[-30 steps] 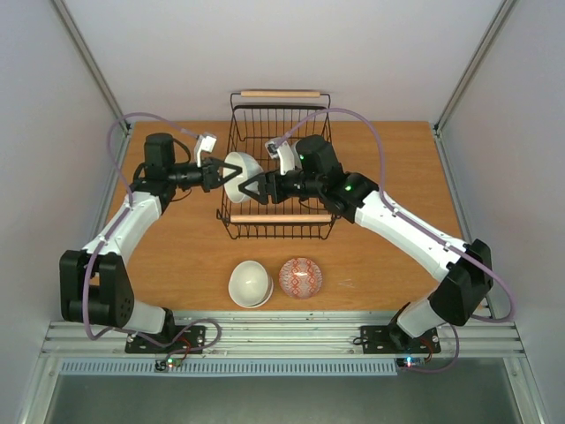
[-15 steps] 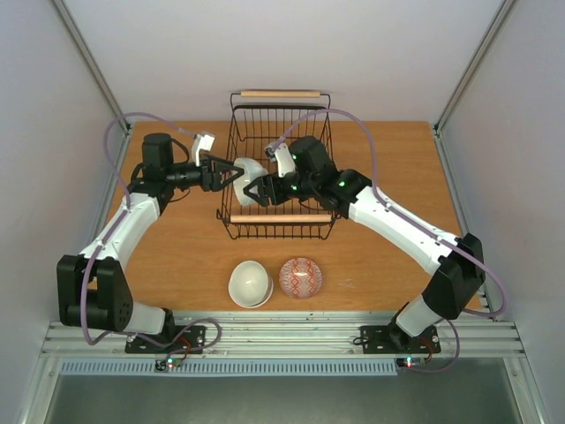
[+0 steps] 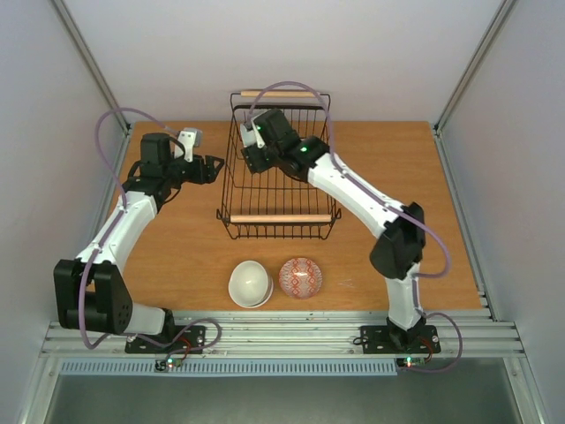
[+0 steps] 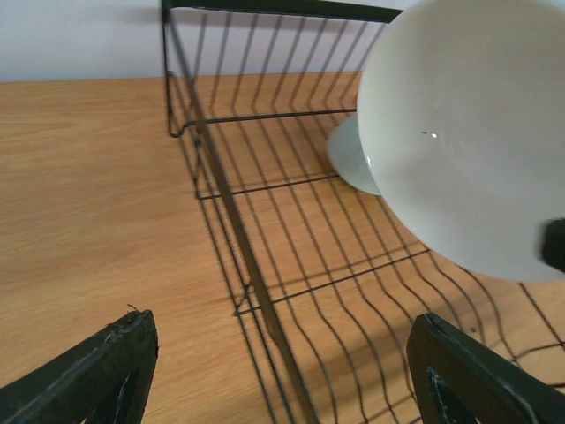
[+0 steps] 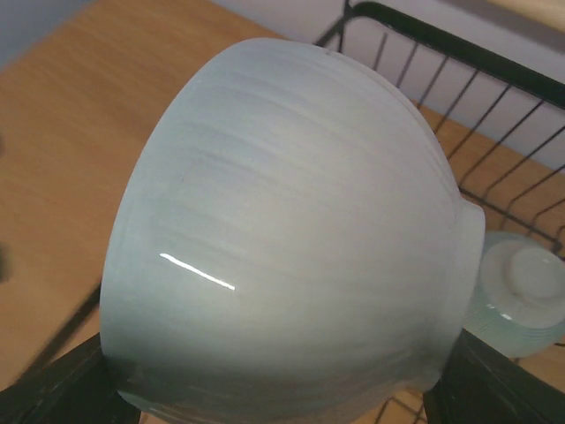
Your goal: Load the bowls into the dish rack
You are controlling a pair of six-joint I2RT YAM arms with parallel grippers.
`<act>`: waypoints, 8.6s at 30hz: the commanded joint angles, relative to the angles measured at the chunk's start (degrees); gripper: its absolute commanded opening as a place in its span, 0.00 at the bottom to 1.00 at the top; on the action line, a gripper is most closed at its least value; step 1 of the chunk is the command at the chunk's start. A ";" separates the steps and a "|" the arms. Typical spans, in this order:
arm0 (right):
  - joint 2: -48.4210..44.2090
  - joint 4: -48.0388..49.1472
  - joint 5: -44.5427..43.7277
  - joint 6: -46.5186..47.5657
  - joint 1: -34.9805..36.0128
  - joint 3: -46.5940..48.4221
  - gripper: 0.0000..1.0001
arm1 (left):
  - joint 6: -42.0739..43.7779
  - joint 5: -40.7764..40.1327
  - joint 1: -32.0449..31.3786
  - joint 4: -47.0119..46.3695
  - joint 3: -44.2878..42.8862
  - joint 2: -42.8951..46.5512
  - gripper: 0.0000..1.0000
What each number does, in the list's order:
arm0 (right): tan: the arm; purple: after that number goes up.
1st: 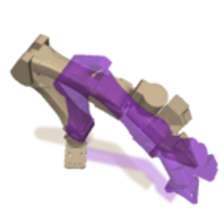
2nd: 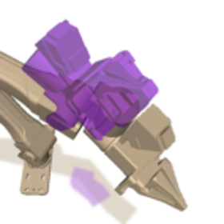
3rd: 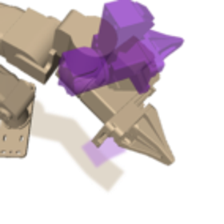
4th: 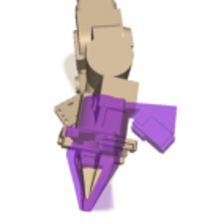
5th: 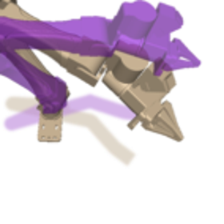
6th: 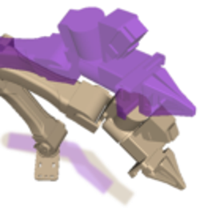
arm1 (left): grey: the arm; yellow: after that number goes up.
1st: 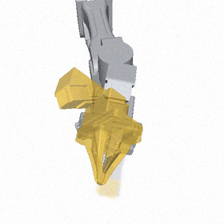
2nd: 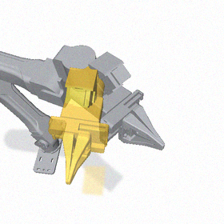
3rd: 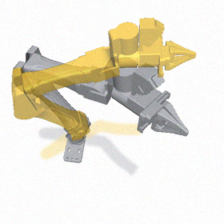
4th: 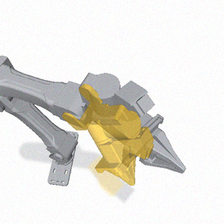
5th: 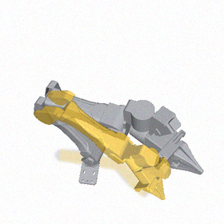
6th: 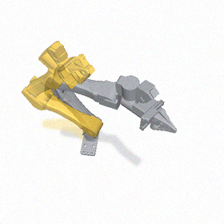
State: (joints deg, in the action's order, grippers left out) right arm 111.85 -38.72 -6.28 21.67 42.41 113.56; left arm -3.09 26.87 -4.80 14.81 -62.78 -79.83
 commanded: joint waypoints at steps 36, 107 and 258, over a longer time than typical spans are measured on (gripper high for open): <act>43.90 19.20 -43.65 43.63 -1.45 31.88 0.01 | 2.32 -3.69 0.21 -0.13 -0.93 0.07 0.78; -48.85 -15.61 4.34 -30.15 6.20 -60.33 0.48 | 2.04 4.51 0.14 0.92 -1.72 0.06 0.78; -13.02 -4.77 -12.90 2.61 7.99 -5.07 0.32 | 9.03 15.07 -6.54 6.00 -3.87 0.23 0.00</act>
State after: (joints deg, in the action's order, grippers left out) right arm 101.60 -47.31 -18.98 22.26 51.35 109.71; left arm -0.82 36.84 -10.74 21.91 -67.29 -80.34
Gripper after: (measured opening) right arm 0.194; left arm 0.083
